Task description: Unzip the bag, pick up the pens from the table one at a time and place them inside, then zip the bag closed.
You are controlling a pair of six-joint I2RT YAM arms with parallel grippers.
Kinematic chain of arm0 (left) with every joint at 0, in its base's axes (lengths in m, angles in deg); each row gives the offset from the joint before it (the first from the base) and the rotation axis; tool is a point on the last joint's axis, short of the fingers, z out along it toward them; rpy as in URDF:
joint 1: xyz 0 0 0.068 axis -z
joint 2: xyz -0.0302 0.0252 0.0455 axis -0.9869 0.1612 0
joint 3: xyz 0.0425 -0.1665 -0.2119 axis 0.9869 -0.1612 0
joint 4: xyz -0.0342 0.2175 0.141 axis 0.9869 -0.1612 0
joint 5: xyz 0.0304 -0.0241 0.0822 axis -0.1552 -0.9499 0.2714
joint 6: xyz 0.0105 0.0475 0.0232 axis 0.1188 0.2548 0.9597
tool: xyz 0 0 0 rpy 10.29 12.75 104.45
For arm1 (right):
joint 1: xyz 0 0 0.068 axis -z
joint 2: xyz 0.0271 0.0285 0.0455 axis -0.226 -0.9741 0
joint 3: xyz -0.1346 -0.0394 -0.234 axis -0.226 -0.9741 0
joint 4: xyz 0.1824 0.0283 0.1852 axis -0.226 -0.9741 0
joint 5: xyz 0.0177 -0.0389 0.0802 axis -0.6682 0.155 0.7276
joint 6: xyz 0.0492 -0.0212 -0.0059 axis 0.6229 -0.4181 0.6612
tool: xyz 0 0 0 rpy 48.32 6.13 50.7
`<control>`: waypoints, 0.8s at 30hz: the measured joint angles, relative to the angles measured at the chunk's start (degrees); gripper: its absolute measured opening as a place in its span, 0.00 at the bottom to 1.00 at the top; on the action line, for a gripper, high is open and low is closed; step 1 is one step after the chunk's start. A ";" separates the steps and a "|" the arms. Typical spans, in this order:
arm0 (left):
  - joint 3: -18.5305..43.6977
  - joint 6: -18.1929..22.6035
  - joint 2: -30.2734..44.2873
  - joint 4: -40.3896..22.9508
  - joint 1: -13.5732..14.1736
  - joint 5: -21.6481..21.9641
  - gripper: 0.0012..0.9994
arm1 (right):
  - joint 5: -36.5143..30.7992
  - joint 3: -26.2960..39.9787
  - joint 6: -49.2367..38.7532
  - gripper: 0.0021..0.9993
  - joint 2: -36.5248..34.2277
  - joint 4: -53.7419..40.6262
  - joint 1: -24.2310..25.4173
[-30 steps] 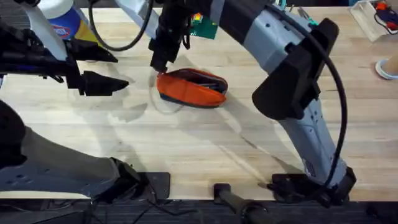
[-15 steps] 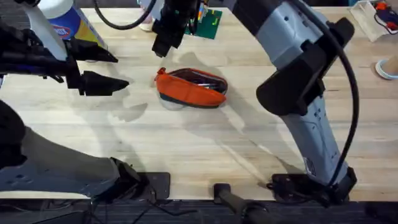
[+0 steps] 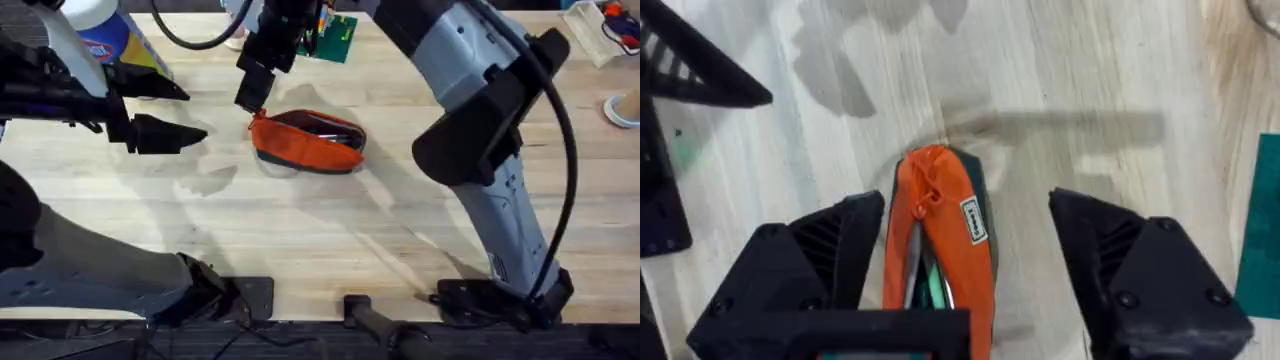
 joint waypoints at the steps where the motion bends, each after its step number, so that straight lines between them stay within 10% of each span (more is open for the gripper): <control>1: 0.02 0.00 0.00 0.01 0.00 0.00 1.00 | 0.01 0.00 -0.15 0.99 0.00 -0.19 0.00; 24: 0.00 0.00 0.00 -0.01 0.00 0.00 1.00 | 0.71 0.09 -12.64 1.00 -0.02 -6.25 -0.16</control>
